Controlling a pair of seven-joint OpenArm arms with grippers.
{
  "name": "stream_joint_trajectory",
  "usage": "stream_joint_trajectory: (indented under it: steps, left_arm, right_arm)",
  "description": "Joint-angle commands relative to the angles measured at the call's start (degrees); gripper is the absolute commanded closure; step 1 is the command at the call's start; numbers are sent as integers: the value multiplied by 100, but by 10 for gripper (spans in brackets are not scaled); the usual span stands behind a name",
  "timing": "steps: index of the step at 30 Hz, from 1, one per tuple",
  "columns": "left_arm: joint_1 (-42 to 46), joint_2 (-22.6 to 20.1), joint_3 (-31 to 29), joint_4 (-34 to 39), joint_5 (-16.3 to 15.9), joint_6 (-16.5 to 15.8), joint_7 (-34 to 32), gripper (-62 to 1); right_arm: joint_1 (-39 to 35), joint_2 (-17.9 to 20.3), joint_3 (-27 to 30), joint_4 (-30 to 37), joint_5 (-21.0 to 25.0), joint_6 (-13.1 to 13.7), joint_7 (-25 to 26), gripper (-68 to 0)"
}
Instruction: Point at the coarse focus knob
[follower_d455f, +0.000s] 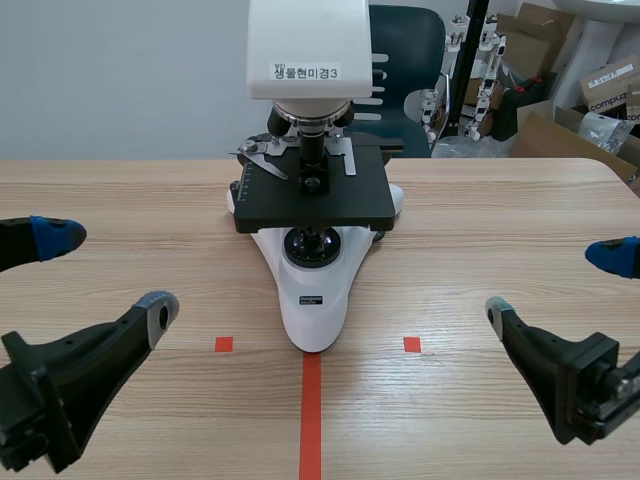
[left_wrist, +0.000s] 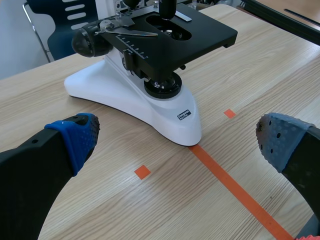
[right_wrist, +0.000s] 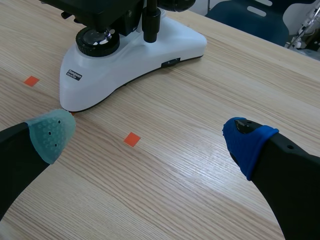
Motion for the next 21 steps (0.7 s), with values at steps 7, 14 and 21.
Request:
stream_joint_trajectory:
  steps: [7, 14, 21]
  left_arm:
    - [13, 26, -15, 52, -55, -7, -79, -623]
    - [13, 26, -15, 52, -55, -7, -79, -623]
    - [13, 26, -15, 52, -55, -7, -79, -623]
  right_arm:
    - [66, 61, 15, 74, 15, -2, 87, -679]
    - [66, 109, 15, 74, -90, -92, 133, -679]
    - [70, 433, 15, 74, -133, -485, 308, -679]
